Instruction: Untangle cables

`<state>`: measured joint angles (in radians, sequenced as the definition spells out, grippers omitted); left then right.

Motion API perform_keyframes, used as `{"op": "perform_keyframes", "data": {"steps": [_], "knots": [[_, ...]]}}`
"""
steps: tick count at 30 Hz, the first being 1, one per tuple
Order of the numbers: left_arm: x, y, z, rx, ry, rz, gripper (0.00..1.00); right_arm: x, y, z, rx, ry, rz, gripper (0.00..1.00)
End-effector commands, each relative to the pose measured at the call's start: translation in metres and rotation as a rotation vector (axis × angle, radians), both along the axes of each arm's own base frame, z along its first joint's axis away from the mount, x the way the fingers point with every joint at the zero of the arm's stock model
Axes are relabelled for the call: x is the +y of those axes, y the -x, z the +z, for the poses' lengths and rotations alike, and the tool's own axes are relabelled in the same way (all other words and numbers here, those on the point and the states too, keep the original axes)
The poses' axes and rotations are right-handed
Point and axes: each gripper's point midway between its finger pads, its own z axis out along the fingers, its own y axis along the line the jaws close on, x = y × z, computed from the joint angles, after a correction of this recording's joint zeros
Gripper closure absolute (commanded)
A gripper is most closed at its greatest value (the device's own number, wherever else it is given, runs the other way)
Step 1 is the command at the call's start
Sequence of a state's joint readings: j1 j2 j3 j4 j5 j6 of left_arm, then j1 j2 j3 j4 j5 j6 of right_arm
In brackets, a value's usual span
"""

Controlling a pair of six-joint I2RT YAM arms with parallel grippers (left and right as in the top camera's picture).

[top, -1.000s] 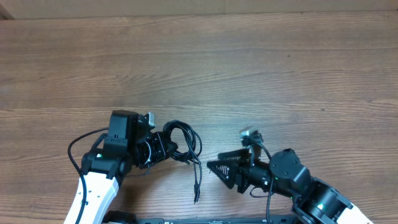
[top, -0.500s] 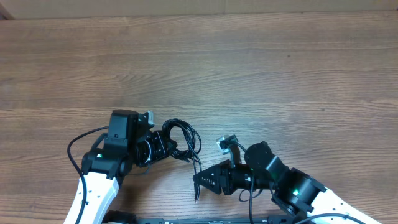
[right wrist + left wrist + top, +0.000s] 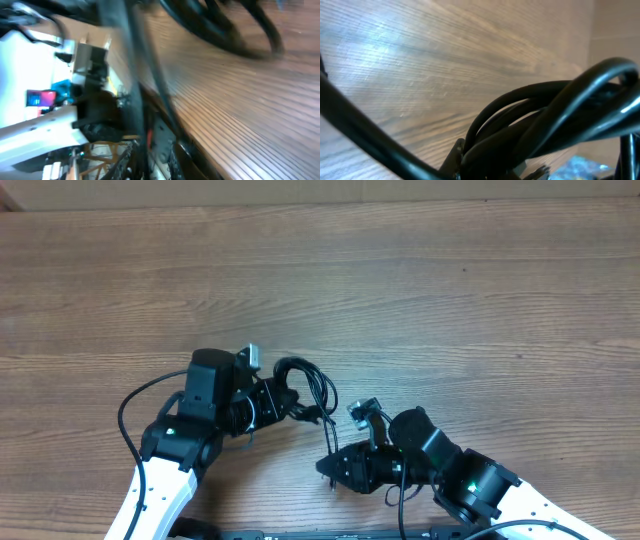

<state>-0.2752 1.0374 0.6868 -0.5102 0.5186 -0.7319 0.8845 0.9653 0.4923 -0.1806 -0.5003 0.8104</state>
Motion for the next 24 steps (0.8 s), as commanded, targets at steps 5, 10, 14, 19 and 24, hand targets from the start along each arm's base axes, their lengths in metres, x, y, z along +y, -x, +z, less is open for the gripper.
{"op": "perform_keyframes", "data": {"steps": [5,10,14,19,24], "knots": [[-0.015,0.008,0.012,0.026,0.095,-0.047,0.96,-0.010,-0.023,-0.006,-0.083,0.086,-0.112,0.85],[-0.012,0.006,0.010,0.021,0.075,-0.033,0.96,-0.008,-0.024,-0.003,-0.090,0.071,-0.109,0.96],[-0.002,0.003,0.001,0.029,0.015,0.016,0.96,-0.004,-0.017,0.001,-0.076,0.047,-0.073,0.96],[0.006,0.000,-0.009,-0.025,-0.112,0.020,0.96,0.010,-0.001,0.031,-0.081,-0.097,0.037,0.96],[-0.010,-0.002,-0.003,-0.109,-0.151,-0.025,0.96,0.016,0.000,0.061,-0.129,-0.207,0.055,0.96]]}}
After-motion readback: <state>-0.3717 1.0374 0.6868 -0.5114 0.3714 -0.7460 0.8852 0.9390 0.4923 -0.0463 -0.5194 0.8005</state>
